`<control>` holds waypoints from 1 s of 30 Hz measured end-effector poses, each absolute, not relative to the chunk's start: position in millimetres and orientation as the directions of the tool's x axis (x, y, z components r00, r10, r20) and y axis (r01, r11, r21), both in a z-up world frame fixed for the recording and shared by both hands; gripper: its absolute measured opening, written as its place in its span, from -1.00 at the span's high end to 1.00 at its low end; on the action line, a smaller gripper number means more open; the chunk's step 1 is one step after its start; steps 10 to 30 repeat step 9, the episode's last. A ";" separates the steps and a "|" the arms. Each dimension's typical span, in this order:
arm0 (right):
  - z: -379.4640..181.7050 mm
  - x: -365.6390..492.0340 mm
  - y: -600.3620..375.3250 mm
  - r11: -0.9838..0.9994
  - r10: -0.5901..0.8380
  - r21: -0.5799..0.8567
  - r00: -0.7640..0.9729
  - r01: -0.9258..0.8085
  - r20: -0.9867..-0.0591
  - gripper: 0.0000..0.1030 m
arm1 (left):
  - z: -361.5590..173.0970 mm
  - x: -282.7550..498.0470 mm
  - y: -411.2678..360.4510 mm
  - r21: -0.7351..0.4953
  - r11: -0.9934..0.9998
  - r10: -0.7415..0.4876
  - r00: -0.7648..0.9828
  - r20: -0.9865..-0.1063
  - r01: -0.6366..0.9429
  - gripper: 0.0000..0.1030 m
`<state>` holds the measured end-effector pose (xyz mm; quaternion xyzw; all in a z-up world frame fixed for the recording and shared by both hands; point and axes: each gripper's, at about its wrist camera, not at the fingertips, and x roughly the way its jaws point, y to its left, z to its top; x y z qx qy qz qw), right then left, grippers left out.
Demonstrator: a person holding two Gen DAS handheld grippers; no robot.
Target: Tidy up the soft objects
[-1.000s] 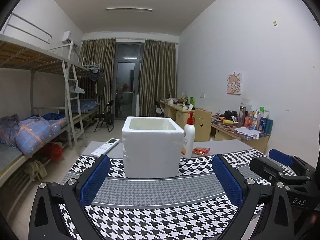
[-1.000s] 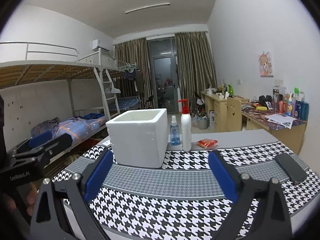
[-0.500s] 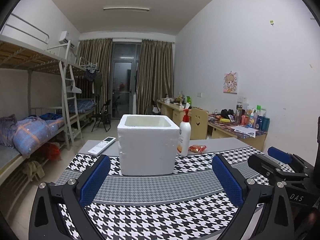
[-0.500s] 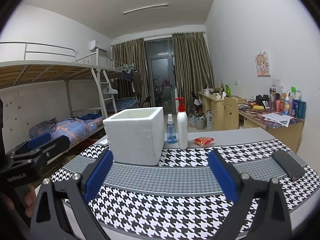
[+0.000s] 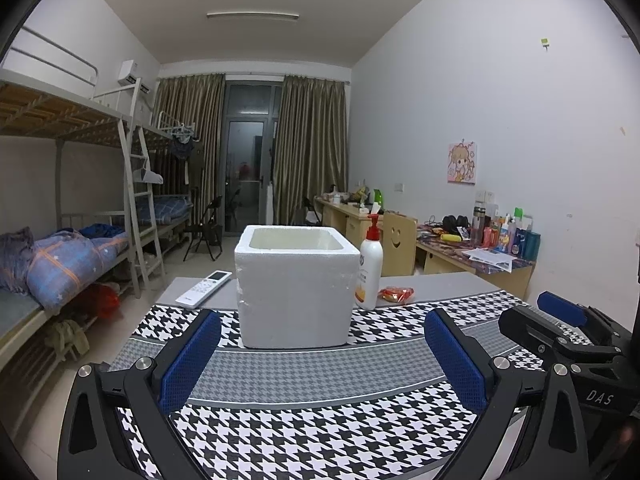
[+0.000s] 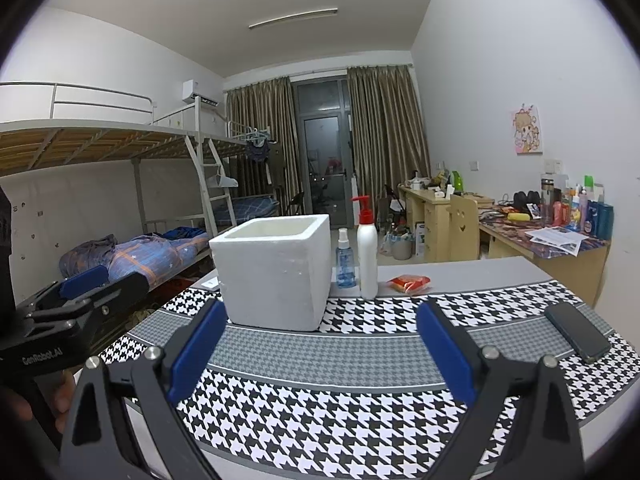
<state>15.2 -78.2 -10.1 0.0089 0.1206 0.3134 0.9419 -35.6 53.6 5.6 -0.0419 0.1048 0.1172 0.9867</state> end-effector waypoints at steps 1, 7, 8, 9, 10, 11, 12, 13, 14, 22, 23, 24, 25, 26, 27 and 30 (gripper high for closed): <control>-10.1 15.2 -78.1 0.803 0.593 0.093 0.774 -0.588 -0.222 -0.90 | 5.6 -35.7 53.3 -0.057 0.969 0.223 0.950 -0.217 -0.241 -0.98; -10.5 14.8 -78.1 0.803 0.593 0.092 0.773 -0.589 -0.224 -0.90 | 5.4 -35.2 53.0 -0.057 0.969 0.225 0.950 -0.218 -0.242 -0.98; -10.5 14.9 -78.0 0.803 0.593 0.092 0.773 -0.589 -0.223 -0.90 | 5.4 -35.1 53.3 -0.060 0.969 0.224 0.951 -0.215 -0.241 -0.98; -10.8 14.9 -78.1 0.802 0.594 0.093 0.772 -0.590 -0.224 -0.90 | 5.3 -35.5 53.4 -0.064 0.968 0.226 0.951 -0.211 -0.245 -0.98; -10.8 14.9 -78.1 0.802 0.594 0.093 0.772 -0.590 -0.224 -0.90 | 5.3 -35.5 53.4 -0.064 0.968 0.226 0.951 -0.211 -0.245 -0.98; -10.8 14.9 -78.1 0.802 0.594 0.093 0.772 -0.590 -0.224 -0.90 | 5.3 -35.5 53.4 -0.064 0.968 0.226 0.951 -0.211 -0.245 -0.98; -10.8 14.9 -78.1 0.802 0.594 0.093 0.772 -0.590 -0.224 -0.90 | 5.3 -35.5 53.4 -0.064 0.968 0.226 0.951 -0.211 -0.245 -0.98; -10.8 14.9 -78.1 0.802 0.594 0.093 0.772 -0.590 -0.224 -0.90 | 5.3 -35.5 53.4 -0.064 0.968 0.226 0.951 -0.211 -0.245 -0.98; -10.8 14.9 -78.1 0.802 0.594 0.093 0.772 -0.590 -0.224 -0.90 | 5.3 -35.5 53.4 -0.064 0.968 0.226 0.951 -0.211 -0.245 -0.98; -10.8 14.9 -78.1 0.802 0.594 0.093 0.772 -0.590 -0.224 -0.90 | 5.3 -35.5 53.4 -0.064 0.968 0.226 0.951 -0.211 -0.245 -0.98; -10.8 14.9 -78.1 0.802 0.594 0.093 0.772 -0.590 -0.224 -0.90 | 5.3 -35.5 53.4 -0.064 0.968 0.226 0.951 -0.211 -0.245 -0.98; -10.8 14.9 -78.1 0.802 0.594 0.093 0.772 -0.590 -0.224 -0.90 | 5.3 -35.5 53.4 -0.064 0.968 0.226 0.951 -0.211 -0.245 -0.98; -10.8 14.9 -78.1 0.802 0.594 0.093 0.772 -0.590 -0.224 -0.90 | 5.3 -35.5 53.4 -0.064 0.968 0.226 0.951 -0.211 -0.245 -0.98; -10.8 14.9 -78.1 0.802 0.594 0.093 0.772 -0.590 -0.224 -0.90 | 5.3 -35.5 53.4 -0.064 0.968 0.226 0.951 -0.211 -0.245 -0.98; -10.8 14.9 -78.1 0.802 0.594 0.093 0.772 -0.590 -0.224 -0.90 | 5.3 -35.5 53.4 -0.064 0.968 0.226 0.951 -0.211 -0.245 -0.98; -10.8 14.9 -78.1 0.802 0.594 0.093 0.772 -0.590 -0.224 -0.90 | 5.3 -35.5 53.4 -0.064 0.968 0.226 0.951 -0.211 -0.245 -0.98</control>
